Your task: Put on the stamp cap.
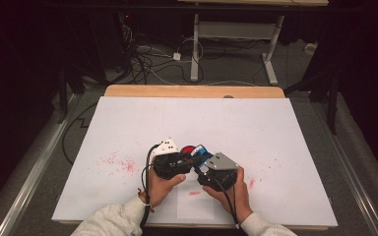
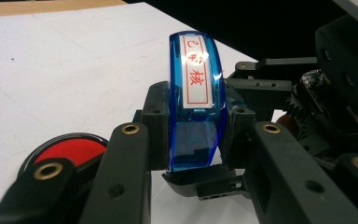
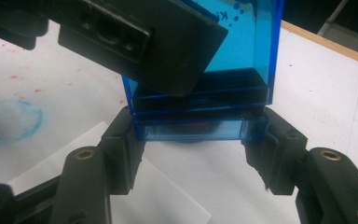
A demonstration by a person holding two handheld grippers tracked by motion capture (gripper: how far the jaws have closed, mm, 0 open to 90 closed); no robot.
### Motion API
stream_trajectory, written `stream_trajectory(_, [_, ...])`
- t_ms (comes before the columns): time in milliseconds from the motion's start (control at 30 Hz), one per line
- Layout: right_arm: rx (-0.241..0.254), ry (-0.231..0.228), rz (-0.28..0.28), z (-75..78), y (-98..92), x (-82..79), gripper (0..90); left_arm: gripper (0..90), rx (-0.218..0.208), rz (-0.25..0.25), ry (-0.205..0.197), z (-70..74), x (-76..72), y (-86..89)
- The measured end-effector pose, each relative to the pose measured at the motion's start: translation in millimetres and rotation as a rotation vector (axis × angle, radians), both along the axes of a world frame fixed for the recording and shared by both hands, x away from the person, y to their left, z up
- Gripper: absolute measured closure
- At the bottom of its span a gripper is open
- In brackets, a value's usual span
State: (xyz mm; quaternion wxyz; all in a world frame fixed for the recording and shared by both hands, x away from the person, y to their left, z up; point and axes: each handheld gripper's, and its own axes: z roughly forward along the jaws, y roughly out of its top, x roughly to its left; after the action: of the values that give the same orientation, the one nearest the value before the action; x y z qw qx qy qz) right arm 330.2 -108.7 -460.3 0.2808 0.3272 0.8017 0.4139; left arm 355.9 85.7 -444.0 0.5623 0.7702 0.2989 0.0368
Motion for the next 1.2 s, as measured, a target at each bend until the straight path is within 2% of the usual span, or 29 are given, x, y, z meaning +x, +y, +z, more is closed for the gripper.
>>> stream_trajectory(100, [-0.008,0.0,-0.007,-0.3,0.7,-0.4,40.8,67.3,0.023,0.002,-0.014,-1.4,-1.5,-2.5])
stream_trajectory(300, [-0.025,0.001,-0.01,-1.4,1.1,-0.7,40.8,67.6,0.017,-0.011,-0.008,-4.0,-0.4,-1.8])
stream_trajectory(533, [-0.023,-0.053,-0.001,-0.7,0.7,-5.2,40.9,67.6,-0.024,-0.031,0.008,-3.7,0.5,1.9])
stream_trajectory(733, [-0.034,-0.071,0.007,0.2,0.3,-6.8,40.9,67.6,-0.037,-0.041,0.023,-4.0,1.0,2.8])
stream_trajectory(1100, [-0.058,-0.094,0.031,0.9,0.0,-8.7,41.0,67.2,-0.008,-0.069,0.044,0.8,3.4,3.1])
stream_trajectory(1200, [-0.076,-0.11,0.034,0.8,1.0,-10.0,41.0,67.3,0.015,-0.079,0.044,2.2,3.9,2.9])
